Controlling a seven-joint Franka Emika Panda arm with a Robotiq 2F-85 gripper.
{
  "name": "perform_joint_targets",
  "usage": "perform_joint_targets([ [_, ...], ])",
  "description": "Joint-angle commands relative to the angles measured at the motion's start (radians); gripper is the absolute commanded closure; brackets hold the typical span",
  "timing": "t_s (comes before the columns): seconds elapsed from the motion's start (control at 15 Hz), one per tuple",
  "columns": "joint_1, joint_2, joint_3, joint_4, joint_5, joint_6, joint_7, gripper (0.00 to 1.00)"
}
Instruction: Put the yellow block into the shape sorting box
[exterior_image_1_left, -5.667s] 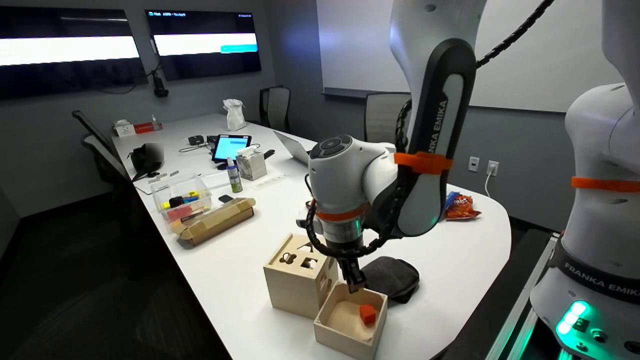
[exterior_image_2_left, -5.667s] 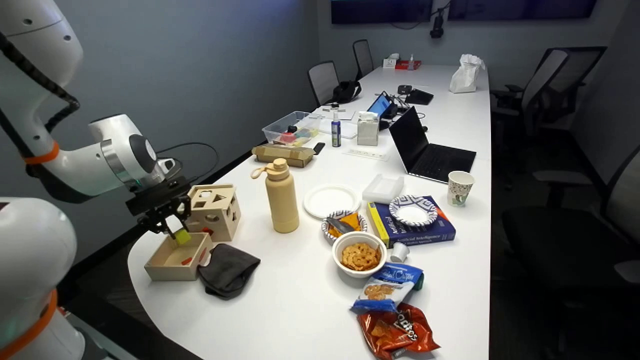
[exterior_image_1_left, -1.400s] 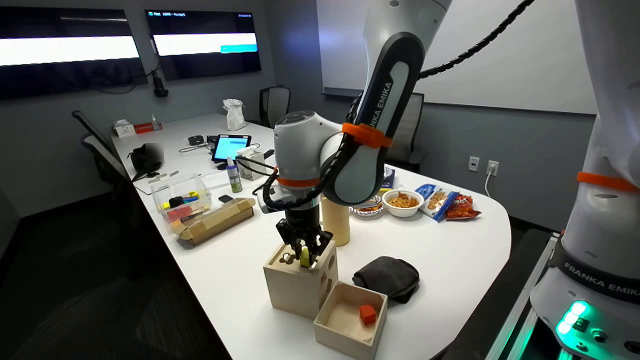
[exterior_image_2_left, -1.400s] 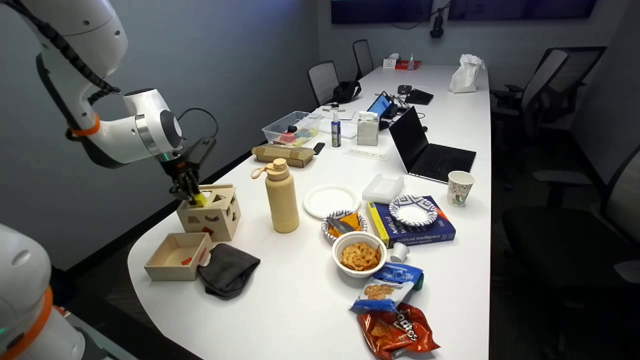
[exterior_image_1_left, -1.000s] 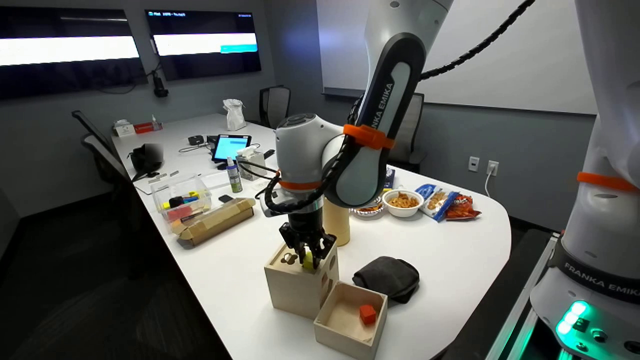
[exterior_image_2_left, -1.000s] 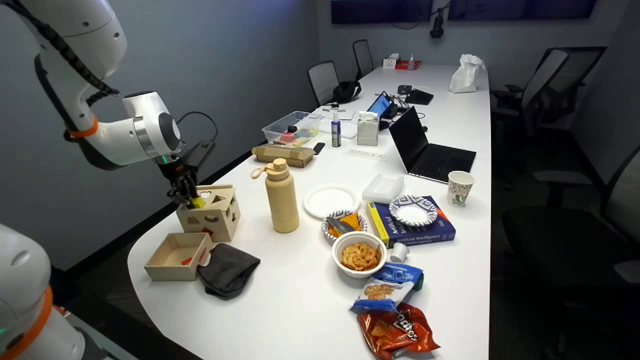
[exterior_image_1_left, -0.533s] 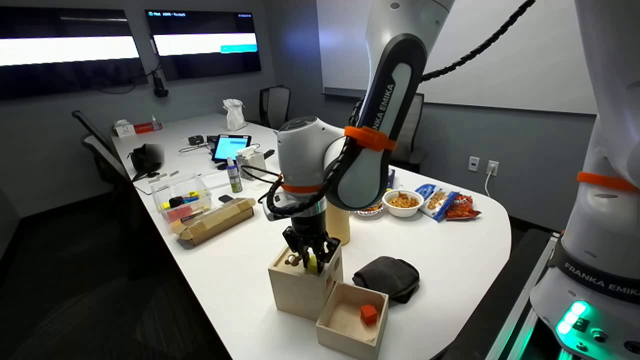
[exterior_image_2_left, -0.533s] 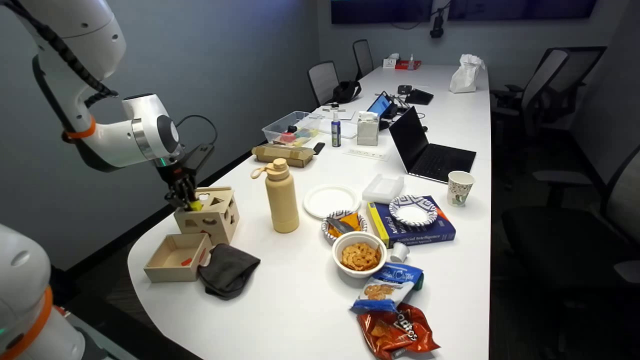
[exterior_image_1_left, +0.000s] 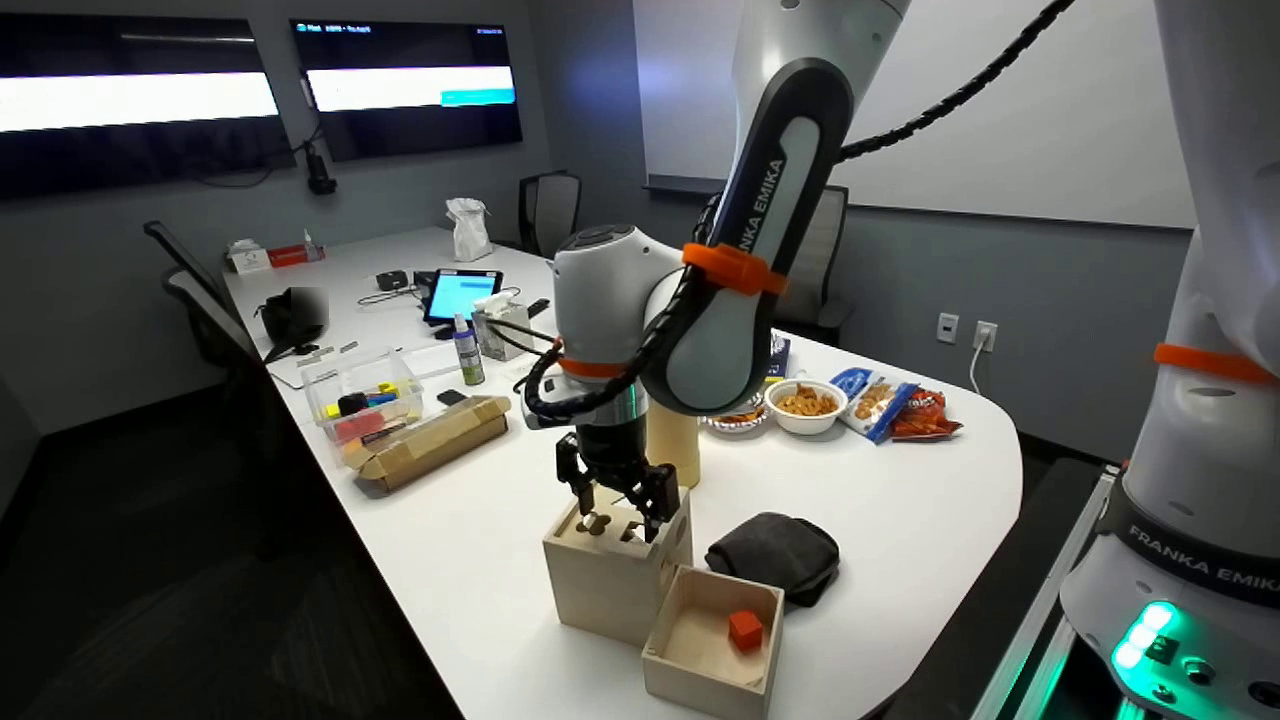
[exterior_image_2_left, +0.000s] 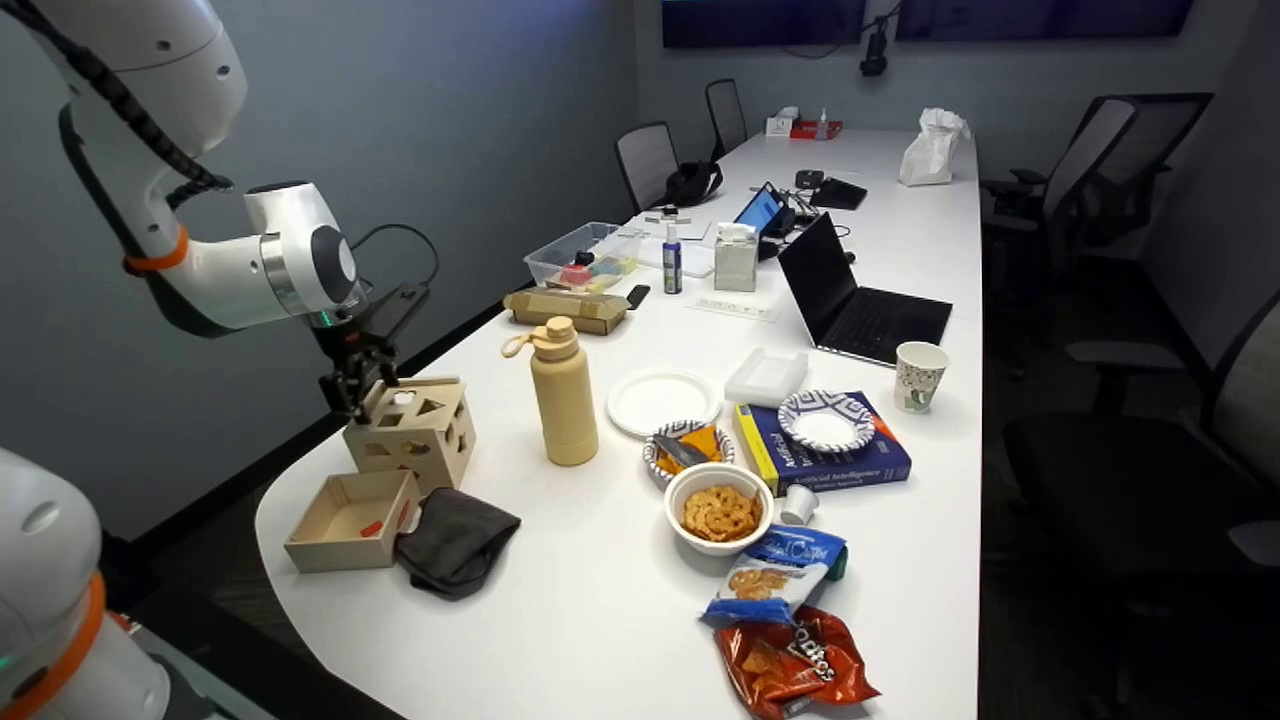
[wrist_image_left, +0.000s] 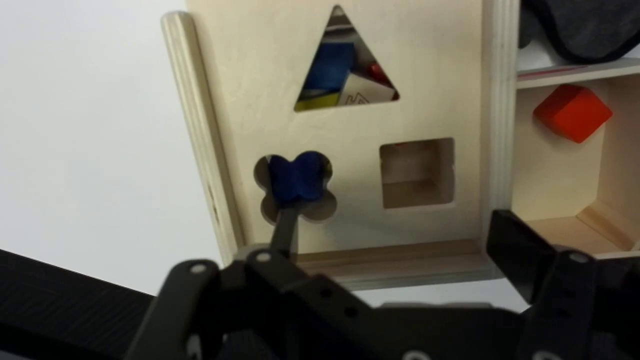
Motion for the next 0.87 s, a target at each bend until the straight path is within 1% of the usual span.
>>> perform_joint_targets([
  [0.0, 0.021, -0.074, 0.012, -0.027, 0.015, -0.008, 0.067, 0.0],
  [0.27, 0.049, -0.121, 0.009, -0.034, -0.004, -0.018, 0.141, 0.0],
  [0.33, 0.06, -0.131, 0.0, -0.031, -0.012, -0.032, 0.177, 0.0],
  [0.4, 0.037, -0.075, 0.013, -0.001, 0.0, -0.01, 0.118, 0.0],
  [0.53, 0.044, -0.091, 0.013, -0.002, -0.001, -0.02, 0.146, 0.0],
  [0.8, 0.045, -0.095, 0.011, -0.006, -0.001, -0.021, 0.154, 0.0],
])
